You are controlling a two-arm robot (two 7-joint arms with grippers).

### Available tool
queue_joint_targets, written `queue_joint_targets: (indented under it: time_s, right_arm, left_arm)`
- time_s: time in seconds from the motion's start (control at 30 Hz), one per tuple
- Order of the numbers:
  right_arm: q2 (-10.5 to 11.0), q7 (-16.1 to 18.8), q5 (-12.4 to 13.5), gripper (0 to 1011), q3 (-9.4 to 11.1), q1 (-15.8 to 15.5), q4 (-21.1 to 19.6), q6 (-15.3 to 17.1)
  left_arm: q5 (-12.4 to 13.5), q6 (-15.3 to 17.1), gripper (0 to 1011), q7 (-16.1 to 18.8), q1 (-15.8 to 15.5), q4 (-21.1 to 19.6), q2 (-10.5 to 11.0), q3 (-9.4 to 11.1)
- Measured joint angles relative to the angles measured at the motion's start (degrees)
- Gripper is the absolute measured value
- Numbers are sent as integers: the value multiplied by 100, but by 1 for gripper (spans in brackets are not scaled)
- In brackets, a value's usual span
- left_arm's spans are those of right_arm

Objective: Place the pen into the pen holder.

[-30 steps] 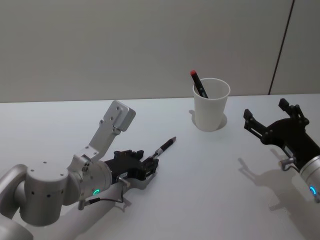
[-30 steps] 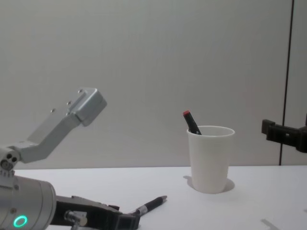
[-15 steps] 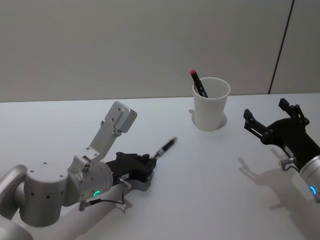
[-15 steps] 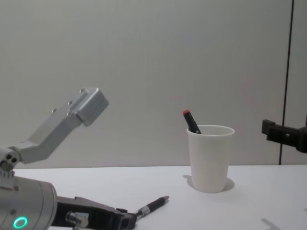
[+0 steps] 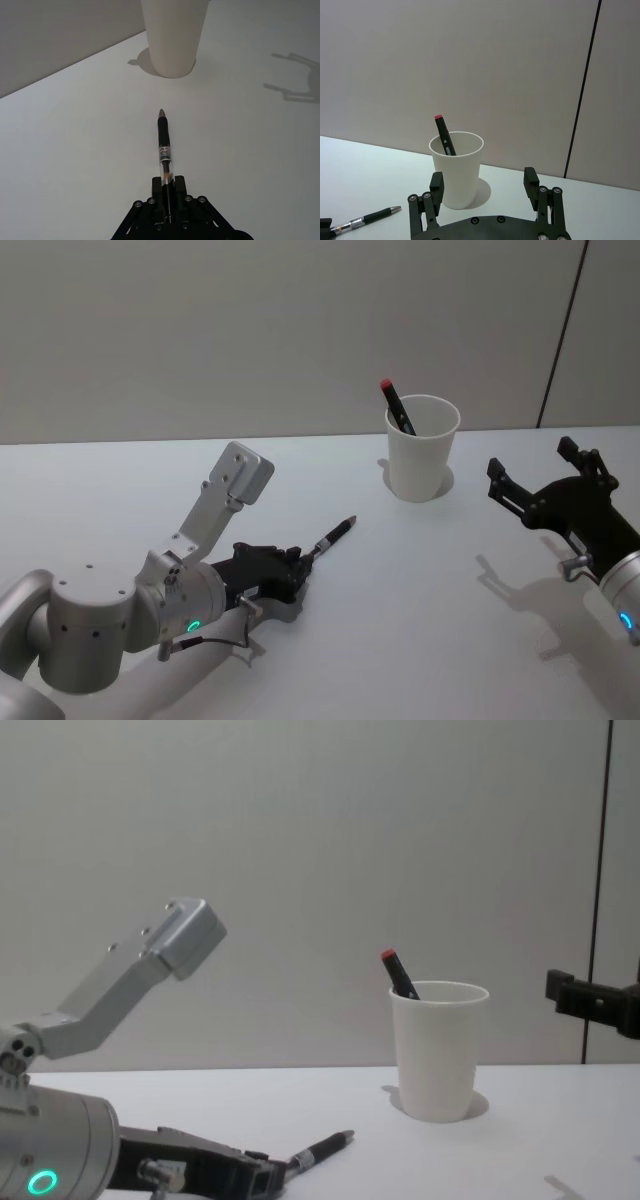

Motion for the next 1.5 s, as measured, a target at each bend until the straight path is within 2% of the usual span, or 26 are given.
queue_joint_targets:
  time_s: [0.17, 0.47, 0.87, 1.23, 1.37, 1.5]
  right_arm:
    - [0, 0, 0, 1001, 0, 0, 0, 0]
    - [0, 0, 0, 1001, 0, 0, 0, 0]
    - [0, 0, 0, 1001, 0, 0, 0, 0]
    - [0, 0, 0, 1001, 0, 0, 0, 0]
    - [0, 0, 0, 1001, 0, 0, 0, 0]
    - [0, 0, 0, 1001, 0, 0, 0, 0]
  left_arm:
    - [-60, -103, 145, -1, 17, 3, 2, -9]
    - [-263, -524, 145, 20, 67, -4, 31, -62]
    - [-516, -931, 145, 78, 133, -111, 92, -147]
    - [-974, -1537, 145, 206, 269, -261, 201, -285]
    - [-1263, -1947, 145, 222, 346, -334, 251, -362]
    - [-1446, -2209, 145, 207, 380, -370, 271, -407]
